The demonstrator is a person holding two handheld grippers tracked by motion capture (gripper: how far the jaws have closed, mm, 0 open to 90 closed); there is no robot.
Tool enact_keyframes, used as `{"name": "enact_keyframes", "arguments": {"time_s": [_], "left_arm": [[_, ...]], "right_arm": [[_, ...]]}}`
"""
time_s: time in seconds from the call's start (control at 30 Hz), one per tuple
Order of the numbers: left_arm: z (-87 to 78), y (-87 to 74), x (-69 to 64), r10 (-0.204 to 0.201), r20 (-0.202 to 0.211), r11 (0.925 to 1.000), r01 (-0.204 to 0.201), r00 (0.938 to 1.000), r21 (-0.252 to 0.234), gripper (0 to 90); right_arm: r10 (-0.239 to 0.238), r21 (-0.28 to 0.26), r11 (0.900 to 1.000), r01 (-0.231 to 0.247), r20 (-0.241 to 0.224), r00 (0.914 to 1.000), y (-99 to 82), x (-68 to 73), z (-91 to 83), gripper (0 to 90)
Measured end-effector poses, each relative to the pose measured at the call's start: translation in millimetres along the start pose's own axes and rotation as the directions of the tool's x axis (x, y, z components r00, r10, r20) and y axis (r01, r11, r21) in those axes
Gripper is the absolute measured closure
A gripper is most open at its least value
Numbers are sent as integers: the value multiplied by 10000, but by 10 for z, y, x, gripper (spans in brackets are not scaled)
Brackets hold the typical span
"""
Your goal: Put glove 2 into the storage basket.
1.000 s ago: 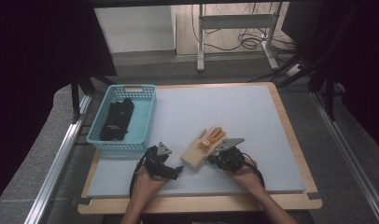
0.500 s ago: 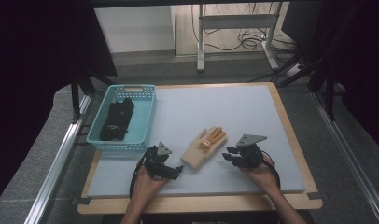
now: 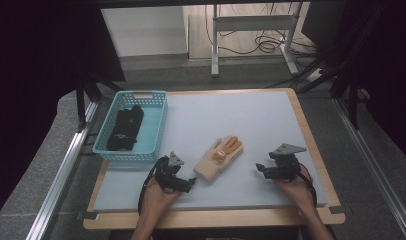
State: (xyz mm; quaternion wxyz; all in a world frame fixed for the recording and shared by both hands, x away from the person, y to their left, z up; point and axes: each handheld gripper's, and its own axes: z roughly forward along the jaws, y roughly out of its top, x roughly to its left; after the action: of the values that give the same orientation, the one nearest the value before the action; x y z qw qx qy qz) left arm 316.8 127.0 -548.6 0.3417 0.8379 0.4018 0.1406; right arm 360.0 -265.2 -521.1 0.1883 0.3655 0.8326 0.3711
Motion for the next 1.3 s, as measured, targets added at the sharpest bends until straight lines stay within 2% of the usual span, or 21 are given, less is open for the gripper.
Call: {"name": "enact_keyframes", "arguments": {"time_s": [0.17,0.23,0.53,0.67,0.83,1.0,1.1,1.2,1.3], "left_arm": [[2,-2,-1,-55,16,10000,55,10000,-54,1],[3,-2,-3,-71,15,10000,71,10000,-57,1],[-5,-3,-2,-92,54,9999,92,9999,-64,3],[-25,-6,17,-17,196,10000,18,9998,-38,9],[-111,31,30,-246,665,9995,259,9975,-191,7],[-223,184,-31,-128,1328,9986,196,9911,-499,0],[-240,329,-89,10,1471,9988,63,9891,-493,0],[-198,512,-142,73,1482,9996,-29,9889,-298,0],[-87,688,-199,111,1627,9999,-105,9866,-43,0]], "right_arm": [[85,333,9994,-98,387,9992,-82,-74,11,212],[253,356,9990,-266,374,9990,-89,-88,17,195],[274,432,9986,-292,438,9987,-94,-89,26,173],[259,416,9987,-278,446,9987,-96,-88,27,173],[242,399,9989,-261,458,9987,-98,-87,27,172],[240,398,9989,-259,473,9986,-98,-84,27,172],[236,391,9989,-255,469,9986,-99,-84,27,171],[230,388,9989,-249,477,9986,-99,-83,27,172],[223,385,9990,-242,482,9986,-99,-82,27,172]]}}
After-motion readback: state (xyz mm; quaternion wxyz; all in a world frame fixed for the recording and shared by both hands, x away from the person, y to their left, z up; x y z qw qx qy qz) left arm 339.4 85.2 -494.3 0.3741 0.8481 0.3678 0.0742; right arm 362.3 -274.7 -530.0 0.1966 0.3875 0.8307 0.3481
